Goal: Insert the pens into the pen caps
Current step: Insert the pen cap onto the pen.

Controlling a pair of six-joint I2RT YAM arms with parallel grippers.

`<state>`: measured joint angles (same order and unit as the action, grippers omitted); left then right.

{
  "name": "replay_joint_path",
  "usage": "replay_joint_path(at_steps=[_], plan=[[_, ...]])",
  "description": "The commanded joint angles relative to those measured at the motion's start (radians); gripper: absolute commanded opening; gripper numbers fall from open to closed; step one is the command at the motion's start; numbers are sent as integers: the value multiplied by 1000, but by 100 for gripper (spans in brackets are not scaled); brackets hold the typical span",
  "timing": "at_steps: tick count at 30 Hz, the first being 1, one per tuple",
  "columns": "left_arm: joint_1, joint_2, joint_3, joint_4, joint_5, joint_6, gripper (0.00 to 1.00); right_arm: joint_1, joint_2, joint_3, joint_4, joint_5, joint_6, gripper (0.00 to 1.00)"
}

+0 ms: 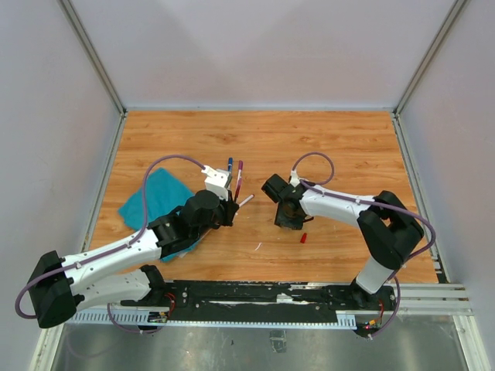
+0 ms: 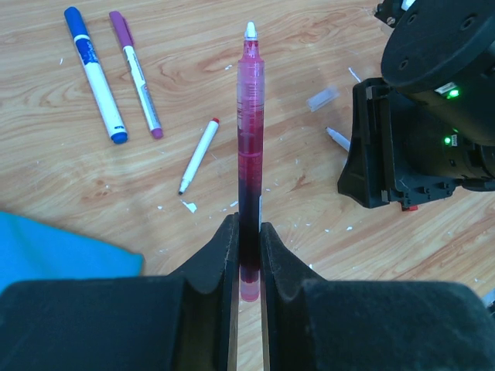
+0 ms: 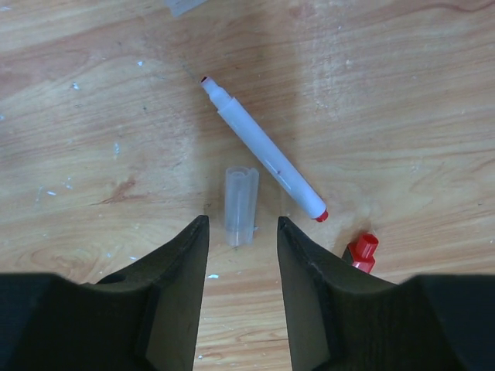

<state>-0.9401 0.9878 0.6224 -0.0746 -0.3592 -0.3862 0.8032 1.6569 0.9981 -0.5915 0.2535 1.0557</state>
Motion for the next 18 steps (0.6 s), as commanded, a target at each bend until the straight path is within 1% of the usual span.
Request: replay_joint_path(at_steps=[1,7,15,17,18], plan=[[-6,-18,2,4,-21,4,1,17,35,35,-51,53,12,41],[-6,-20,1,-3,-28,7,1,17,65,41,-50,62,9,35],[-6,-44,-4,-16,-50,3,1,16,63,7,-6,51,-13,16],[-6,-50,-5,-18,-54,2,1,17,52,-6,10,46,-27,14],[-6,-53,-5,-19,-57,2,0,16,44,-12,22,42,-39,10]])
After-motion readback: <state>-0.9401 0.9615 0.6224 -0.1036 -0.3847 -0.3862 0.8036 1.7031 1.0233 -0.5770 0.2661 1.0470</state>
